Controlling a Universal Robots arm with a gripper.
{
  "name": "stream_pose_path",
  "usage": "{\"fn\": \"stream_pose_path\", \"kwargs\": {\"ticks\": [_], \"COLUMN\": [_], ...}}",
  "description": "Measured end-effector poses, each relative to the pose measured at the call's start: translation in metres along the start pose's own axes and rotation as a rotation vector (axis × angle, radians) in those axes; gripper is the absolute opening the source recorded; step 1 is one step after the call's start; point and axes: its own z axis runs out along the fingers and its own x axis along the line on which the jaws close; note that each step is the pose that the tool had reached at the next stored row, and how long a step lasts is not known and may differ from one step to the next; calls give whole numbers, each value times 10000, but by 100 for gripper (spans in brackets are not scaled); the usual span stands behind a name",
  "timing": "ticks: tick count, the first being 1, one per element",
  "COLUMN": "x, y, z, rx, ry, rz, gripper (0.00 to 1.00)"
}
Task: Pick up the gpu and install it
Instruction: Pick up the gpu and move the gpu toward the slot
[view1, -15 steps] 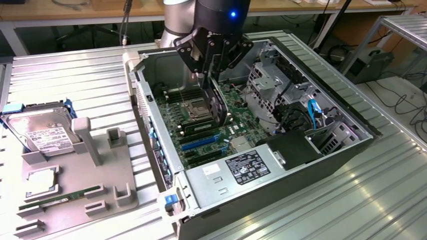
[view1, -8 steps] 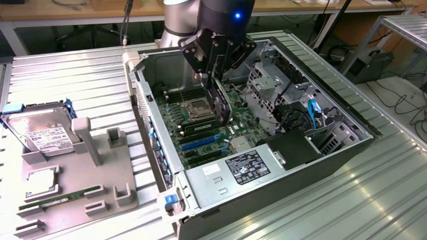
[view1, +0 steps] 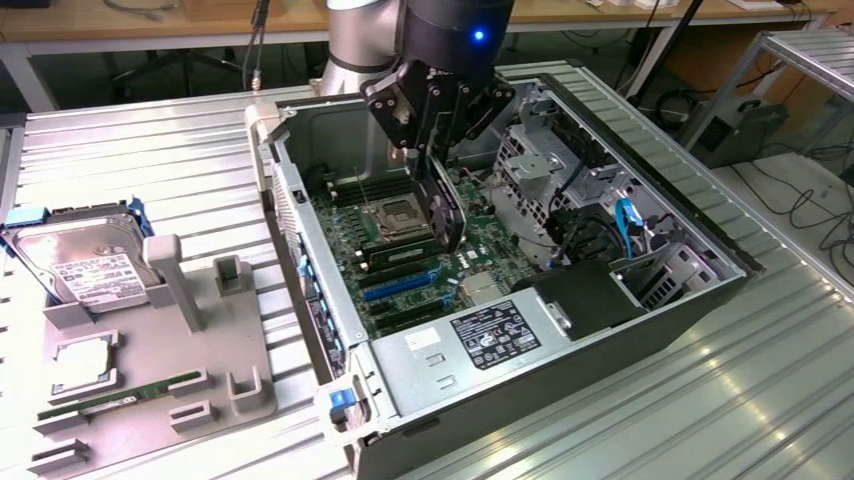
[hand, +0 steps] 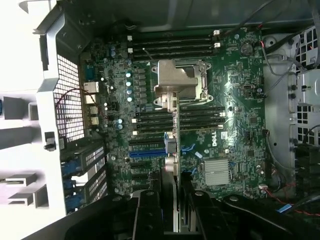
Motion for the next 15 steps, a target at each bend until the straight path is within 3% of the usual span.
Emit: {"fn": "stream_pose_path", "kwargs": {"ticks": [15], "x": [-96], "y": [24], "z": [68], "rx": [6], "ry": [9], "rz": [0], "gripper": [27]}}
